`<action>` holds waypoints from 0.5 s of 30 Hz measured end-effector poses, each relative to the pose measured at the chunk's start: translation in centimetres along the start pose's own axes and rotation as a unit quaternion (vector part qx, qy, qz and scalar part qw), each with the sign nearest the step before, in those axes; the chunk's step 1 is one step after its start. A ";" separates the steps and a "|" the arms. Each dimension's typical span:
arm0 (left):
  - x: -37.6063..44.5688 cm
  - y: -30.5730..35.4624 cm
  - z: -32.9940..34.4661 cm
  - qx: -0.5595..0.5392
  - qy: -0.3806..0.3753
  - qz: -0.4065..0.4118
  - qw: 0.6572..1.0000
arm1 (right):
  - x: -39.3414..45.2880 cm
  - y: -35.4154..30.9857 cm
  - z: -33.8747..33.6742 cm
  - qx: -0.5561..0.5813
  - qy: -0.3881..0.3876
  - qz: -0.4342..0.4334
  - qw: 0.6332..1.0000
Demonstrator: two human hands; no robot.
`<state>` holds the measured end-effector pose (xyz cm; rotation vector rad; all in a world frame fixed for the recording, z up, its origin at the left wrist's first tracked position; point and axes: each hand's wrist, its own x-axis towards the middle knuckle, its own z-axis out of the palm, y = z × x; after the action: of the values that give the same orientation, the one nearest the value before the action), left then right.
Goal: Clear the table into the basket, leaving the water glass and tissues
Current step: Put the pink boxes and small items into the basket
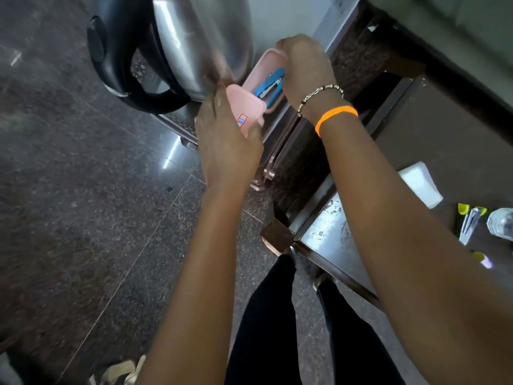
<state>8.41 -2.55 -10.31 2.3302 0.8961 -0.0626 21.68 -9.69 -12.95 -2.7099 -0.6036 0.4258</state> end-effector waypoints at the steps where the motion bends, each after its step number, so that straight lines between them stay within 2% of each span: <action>1: -0.5 0.5 -0.1 -0.027 0.013 0.012 0.999 | -0.8 0.2 -0.4 0.035 0.023 0.006 0.999; 4: -2.3 1.3 -0.5 -0.080 0.063 0.043 0.994 | -4.1 0.5 -1.2 0.153 0.080 0.006 0.985; 6: -4.2 2.3 0.0 -0.111 0.061 0.057 0.990 | -7.1 1.7 -1.7 0.217 0.106 0.012 0.970; 9: -7.1 3.4 1.8 -0.146 0.000 0.067 0.987 | -11.7 3.9 -1.9 0.274 0.110 0.047 0.954; 15: -14.2 4.8 8.9 -0.131 -0.156 0.070 0.977 | -23.0 12.4 -0.3 0.277 0.063 0.171 0.943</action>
<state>2.03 -18.77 -11.10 2.0566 0.5471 -0.2308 6.31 -30.80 -12.43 -2.2622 0.0375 0.4238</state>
